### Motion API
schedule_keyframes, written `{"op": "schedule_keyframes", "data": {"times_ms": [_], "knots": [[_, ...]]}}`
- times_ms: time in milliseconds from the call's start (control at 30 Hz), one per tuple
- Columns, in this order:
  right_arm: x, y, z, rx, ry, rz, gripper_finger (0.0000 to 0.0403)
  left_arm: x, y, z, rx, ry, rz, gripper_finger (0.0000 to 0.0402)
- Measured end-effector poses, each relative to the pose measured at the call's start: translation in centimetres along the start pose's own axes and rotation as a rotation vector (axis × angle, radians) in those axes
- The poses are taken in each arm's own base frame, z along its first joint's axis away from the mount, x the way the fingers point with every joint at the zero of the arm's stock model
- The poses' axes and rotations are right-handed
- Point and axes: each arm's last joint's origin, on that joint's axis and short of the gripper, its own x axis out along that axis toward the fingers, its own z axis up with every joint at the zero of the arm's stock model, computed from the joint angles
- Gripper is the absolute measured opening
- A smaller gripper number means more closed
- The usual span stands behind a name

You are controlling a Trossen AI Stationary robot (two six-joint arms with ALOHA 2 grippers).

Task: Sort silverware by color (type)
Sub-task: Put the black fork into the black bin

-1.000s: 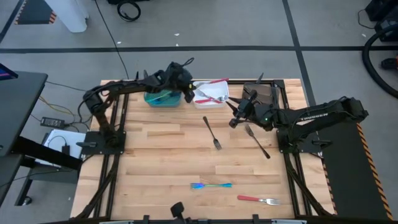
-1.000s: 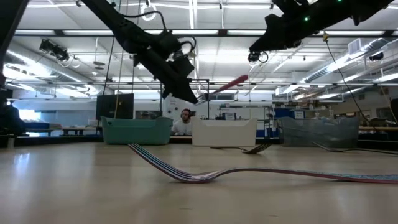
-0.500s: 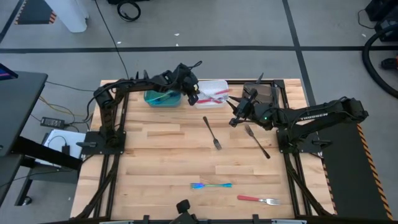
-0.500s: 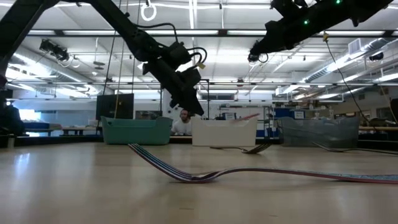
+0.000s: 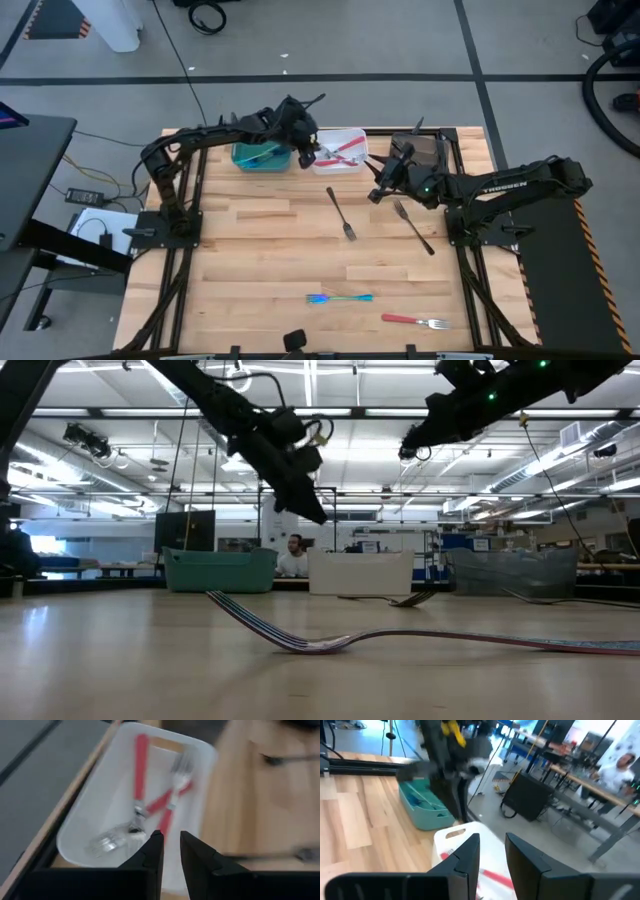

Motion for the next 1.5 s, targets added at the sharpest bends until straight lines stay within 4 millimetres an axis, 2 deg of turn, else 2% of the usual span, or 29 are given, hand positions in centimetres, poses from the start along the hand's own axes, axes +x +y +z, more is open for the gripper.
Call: {"op": "schedule_keyframes", "data": {"times_ms": [167, 300, 600, 867, 1000, 1333, 1500], "knots": [[-0.5, 0.8, -1.5, 0.066, 0.131, 0.045, 0.0101, -2.4, -2.0, 0.8, 0.107, 0.013, -0.062, 0.0063], [-1.2, 1.2, -3.2, 0.141, 0.283, 0.064, 0.0101, -2.9, -3.6, 0.9, 0.191, 0.024, -0.094, 0.0063], [-2.8, 1.7, -6.1, 0.422, 0.69, 0.254, 0.0101, -2.6, -6.6, 0.9, 0.334, 0.037, -0.157, 0.0063], [-5.2, 0.8, -8.6, 0.465, 1.079, 0.152, 0.0101, -2.3, -8.7, 0.6, 0.368, 0.065, -0.204, 0.0063], [-5.8, 1.0, -8.7, 0.49, 1.155, 0.17, 0.0101, -2.3, -9.8, 0.4, 0.381, 0.079, -0.226, 0.0064], [-6.2, 1.1, -8.9, 0.494, 1.182, 0.151, 0.0101, -2.2, -12.4, 0.2, 0.389, 0.09, -0.277, 0.0064], [-6.4, 1.2, -10.6, 0.509, 1.221, 0.096, 0.0101, -2.2, -13.5, 0.1, 0.411, 0.091, -0.297, 0.0064]]}}
